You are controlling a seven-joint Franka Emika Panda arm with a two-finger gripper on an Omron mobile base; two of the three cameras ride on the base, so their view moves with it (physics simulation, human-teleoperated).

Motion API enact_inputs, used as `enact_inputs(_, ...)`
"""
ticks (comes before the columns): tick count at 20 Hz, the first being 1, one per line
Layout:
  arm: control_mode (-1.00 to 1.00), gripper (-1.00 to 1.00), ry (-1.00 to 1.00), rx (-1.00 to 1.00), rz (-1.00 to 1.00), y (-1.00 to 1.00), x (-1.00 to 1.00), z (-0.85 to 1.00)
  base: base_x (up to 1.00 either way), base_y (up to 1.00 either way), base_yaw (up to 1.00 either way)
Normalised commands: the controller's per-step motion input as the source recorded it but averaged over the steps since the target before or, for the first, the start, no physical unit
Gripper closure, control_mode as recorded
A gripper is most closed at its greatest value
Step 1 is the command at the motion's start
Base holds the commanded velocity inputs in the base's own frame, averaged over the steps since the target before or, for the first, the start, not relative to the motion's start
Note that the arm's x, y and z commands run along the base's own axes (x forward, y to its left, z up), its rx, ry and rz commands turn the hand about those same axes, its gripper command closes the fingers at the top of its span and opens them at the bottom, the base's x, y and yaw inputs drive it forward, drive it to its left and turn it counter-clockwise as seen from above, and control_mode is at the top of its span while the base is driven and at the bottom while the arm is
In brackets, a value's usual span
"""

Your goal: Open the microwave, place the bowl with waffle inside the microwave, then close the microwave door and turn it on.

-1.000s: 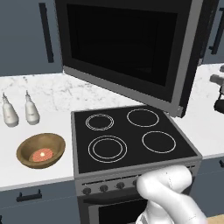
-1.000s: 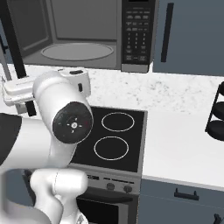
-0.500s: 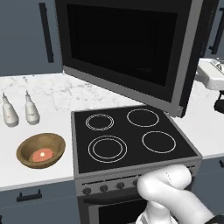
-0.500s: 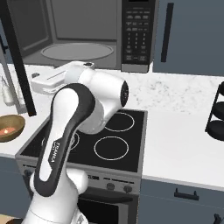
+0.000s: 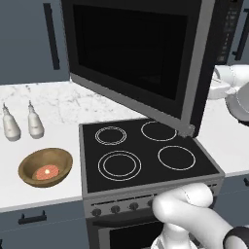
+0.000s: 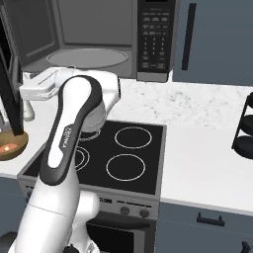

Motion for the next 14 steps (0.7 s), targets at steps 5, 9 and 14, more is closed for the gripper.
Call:
enact_inputs(5,-1.00,-1.00,0.09,-0.04,0.14,1.00,-0.54,0.00,0.00,0.00,0.00)
enact_inputs(9,-1.00,-1.00,0.05,-0.06,0.12,1.00,-0.17,0.00,0.00,0.00,0.00)
enact_inputs(14,-1.00,-1.00,0.01,-0.07,0.11,0.99,0.00,0.00,0.00,0.00,0.00)
